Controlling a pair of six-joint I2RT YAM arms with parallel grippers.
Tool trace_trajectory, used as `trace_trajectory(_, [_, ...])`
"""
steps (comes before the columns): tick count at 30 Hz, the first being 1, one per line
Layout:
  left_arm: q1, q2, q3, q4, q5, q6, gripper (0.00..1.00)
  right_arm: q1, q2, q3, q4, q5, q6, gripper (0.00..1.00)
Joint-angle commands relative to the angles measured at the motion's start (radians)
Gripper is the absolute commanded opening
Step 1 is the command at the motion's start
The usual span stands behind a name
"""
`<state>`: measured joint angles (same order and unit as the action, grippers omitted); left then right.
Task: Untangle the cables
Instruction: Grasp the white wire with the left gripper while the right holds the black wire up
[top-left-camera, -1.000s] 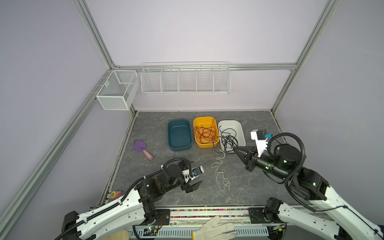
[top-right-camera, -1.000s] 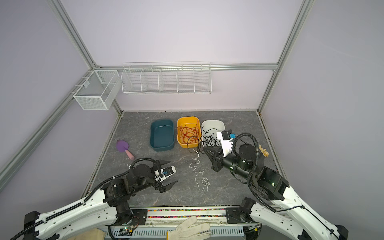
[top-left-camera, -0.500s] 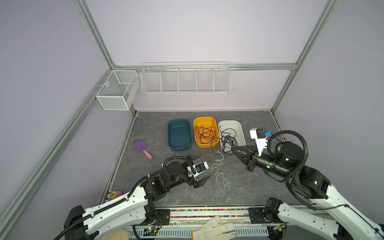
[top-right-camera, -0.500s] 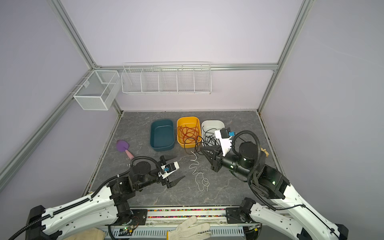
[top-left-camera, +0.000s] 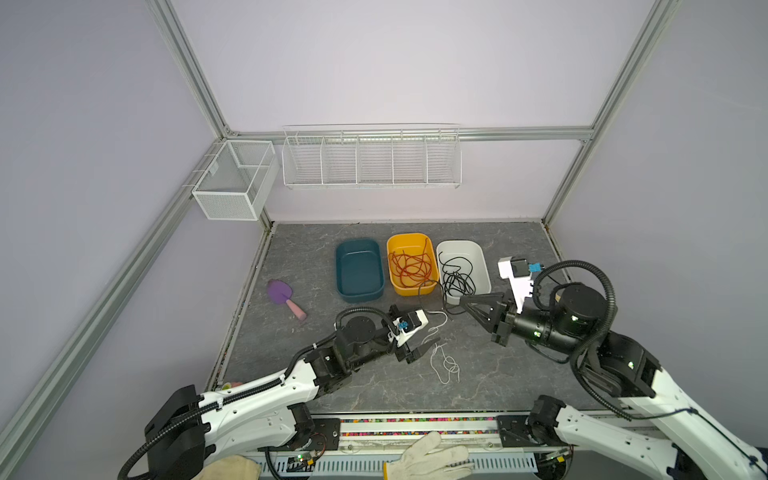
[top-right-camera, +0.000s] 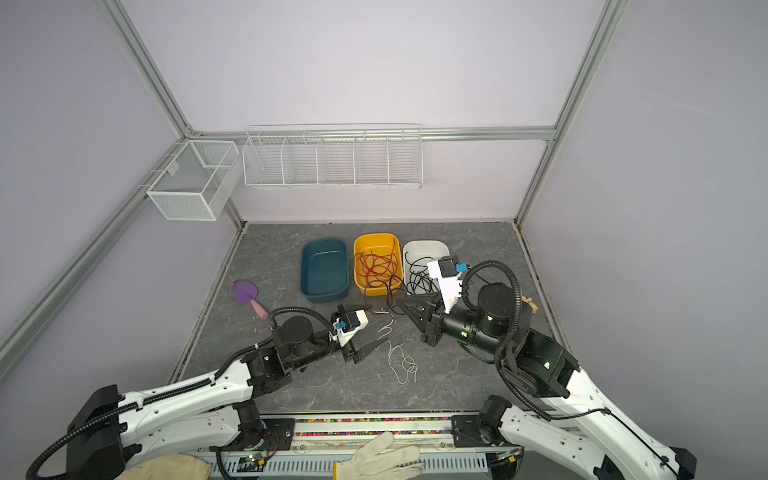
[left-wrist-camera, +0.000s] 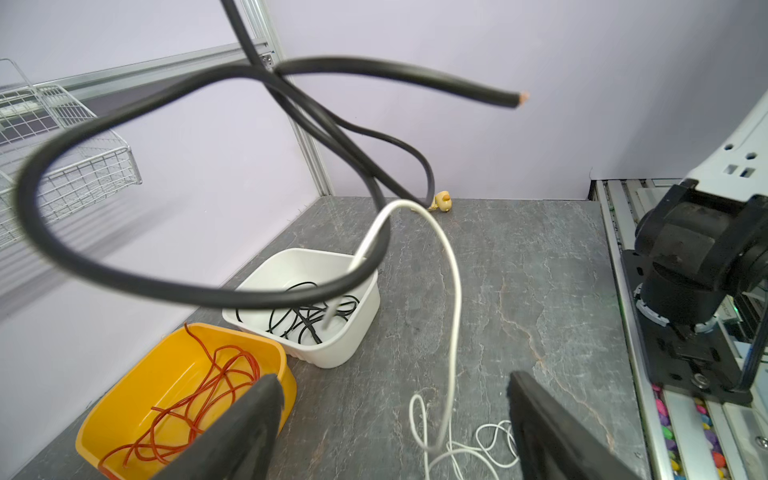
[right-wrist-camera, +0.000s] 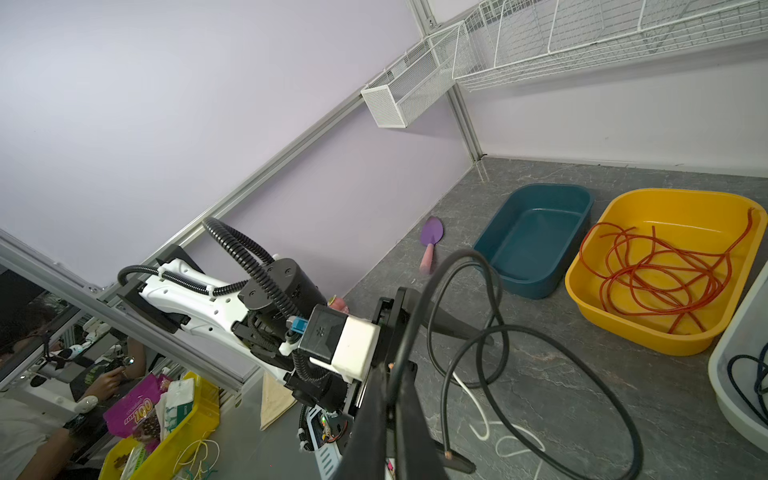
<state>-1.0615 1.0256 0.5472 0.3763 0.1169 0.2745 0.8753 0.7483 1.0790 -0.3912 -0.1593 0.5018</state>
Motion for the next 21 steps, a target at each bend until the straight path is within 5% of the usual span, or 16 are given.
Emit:
trace_trajectory(1, [-0.005, 0.006, 0.004, 0.081, 0.024, -0.037, 0.76, 0.007, -0.014, 0.015, 0.047, -0.024, 0.018, 0.06])
trace_trajectory(21, [-0.005, 0.041, 0.013, 0.056, 0.038, -0.052, 0.29, 0.007, -0.023, 0.012, 0.053, -0.028, 0.034, 0.06])
